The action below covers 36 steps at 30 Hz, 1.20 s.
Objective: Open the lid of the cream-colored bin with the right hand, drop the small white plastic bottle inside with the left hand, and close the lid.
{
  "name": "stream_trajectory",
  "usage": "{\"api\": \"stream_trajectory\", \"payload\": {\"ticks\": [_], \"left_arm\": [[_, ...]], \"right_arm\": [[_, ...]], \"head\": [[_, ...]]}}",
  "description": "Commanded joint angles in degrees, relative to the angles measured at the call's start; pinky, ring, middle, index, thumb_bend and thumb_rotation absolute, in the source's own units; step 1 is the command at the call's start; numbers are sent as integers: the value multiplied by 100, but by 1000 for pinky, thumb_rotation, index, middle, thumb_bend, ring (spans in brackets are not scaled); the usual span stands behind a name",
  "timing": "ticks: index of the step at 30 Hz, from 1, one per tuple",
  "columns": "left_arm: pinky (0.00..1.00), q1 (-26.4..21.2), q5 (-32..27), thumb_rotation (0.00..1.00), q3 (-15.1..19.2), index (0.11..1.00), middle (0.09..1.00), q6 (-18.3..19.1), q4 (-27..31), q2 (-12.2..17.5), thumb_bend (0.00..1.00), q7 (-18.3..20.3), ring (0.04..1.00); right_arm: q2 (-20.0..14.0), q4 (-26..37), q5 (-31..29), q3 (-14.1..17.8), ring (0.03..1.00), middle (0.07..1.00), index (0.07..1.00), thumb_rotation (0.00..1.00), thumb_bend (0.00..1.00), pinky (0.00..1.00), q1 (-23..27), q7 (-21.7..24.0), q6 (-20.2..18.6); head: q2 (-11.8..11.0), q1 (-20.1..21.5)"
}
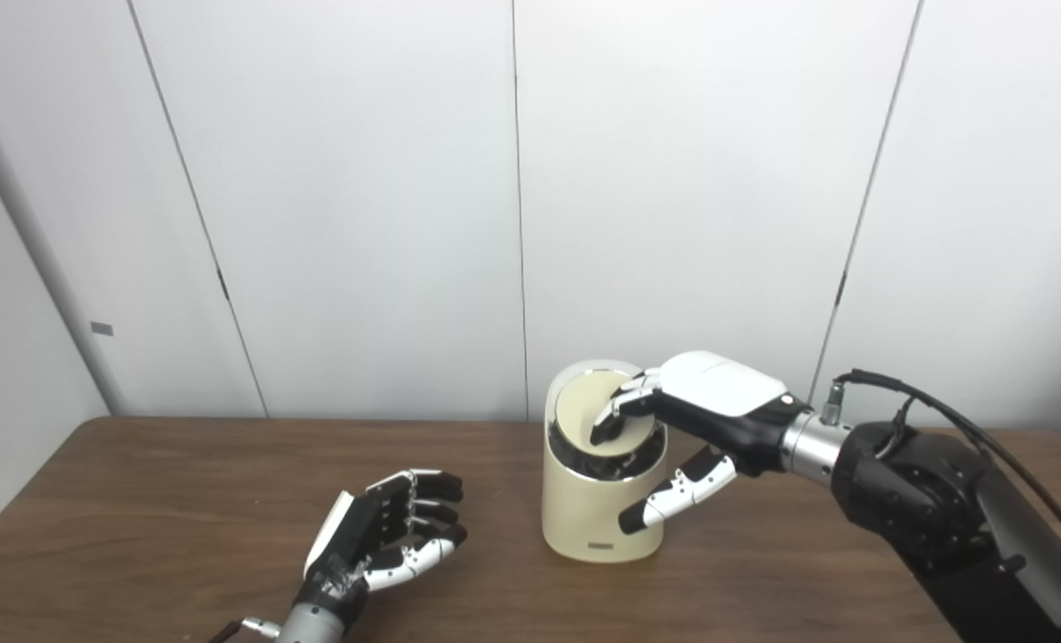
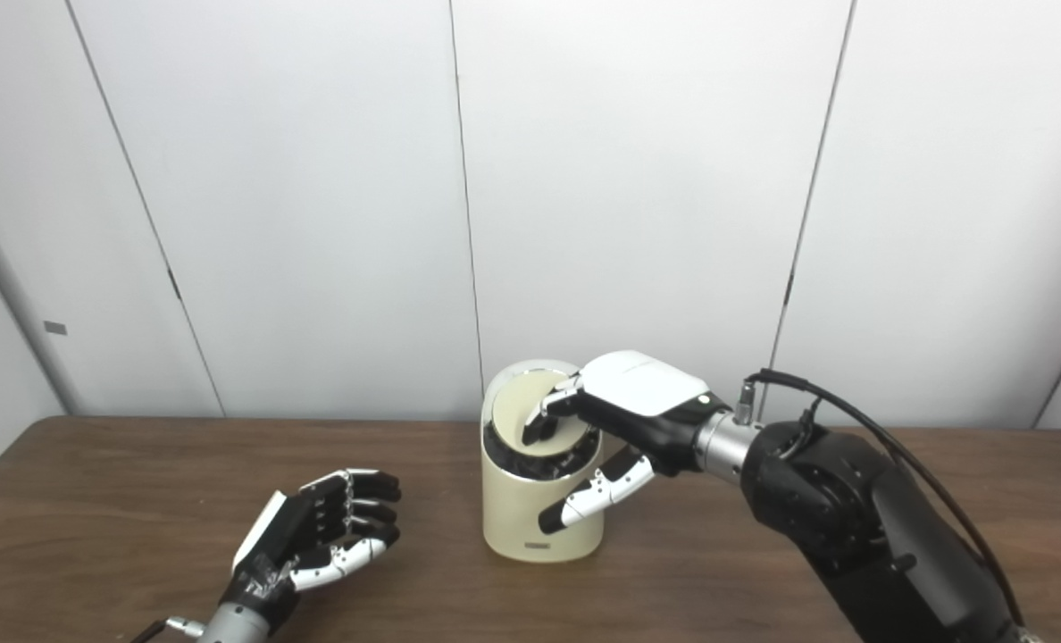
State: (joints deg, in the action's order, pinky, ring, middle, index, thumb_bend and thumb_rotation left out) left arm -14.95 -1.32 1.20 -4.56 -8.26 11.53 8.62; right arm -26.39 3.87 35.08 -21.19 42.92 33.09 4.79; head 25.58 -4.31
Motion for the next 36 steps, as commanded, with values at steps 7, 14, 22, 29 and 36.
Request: {"api": "stream_trajectory", "payload": {"ticks": [7, 14, 22, 29, 36], "left_arm": [[539, -139, -132, 0, 61, 672, 695, -35, 237, 13, 478, 8, 640], [539, -134, -118, 0, 47, 669, 693, -28, 269, 2, 478, 8, 636], [539, -126, -145, 0, 60, 667, 692, -17, 322, -8, 490, 22, 636], [534, -115, -147, 0, 73, 669, 694, 11, 345, 30, 485, 46, 636], [532, -91, -136, 0, 79, 669, 692, 36, 408, 43, 479, 54, 634]], "right_arm": [[-178, -61, 514, -190, 861, 700, 712, 745, 694, 918, 188, -92, 524], [-234, -111, 807, -317, 853, 700, 714, 778, 702, 910, 260, -95, 776], [-326, -191, 1292, -484, 851, 692, 708, 767, 732, 928, 348, -153, 1051], [-296, -193, 1269, -462, 853, 695, 712, 775, 737, 940, 325, 16, 926], [-270, -168, 1111, -428, 875, 729, 742, 817, 740, 933, 304, 428, 537]], "head": [[42, -35], [79, -48], [106, -68], [118, -70], [141, -59]]}}
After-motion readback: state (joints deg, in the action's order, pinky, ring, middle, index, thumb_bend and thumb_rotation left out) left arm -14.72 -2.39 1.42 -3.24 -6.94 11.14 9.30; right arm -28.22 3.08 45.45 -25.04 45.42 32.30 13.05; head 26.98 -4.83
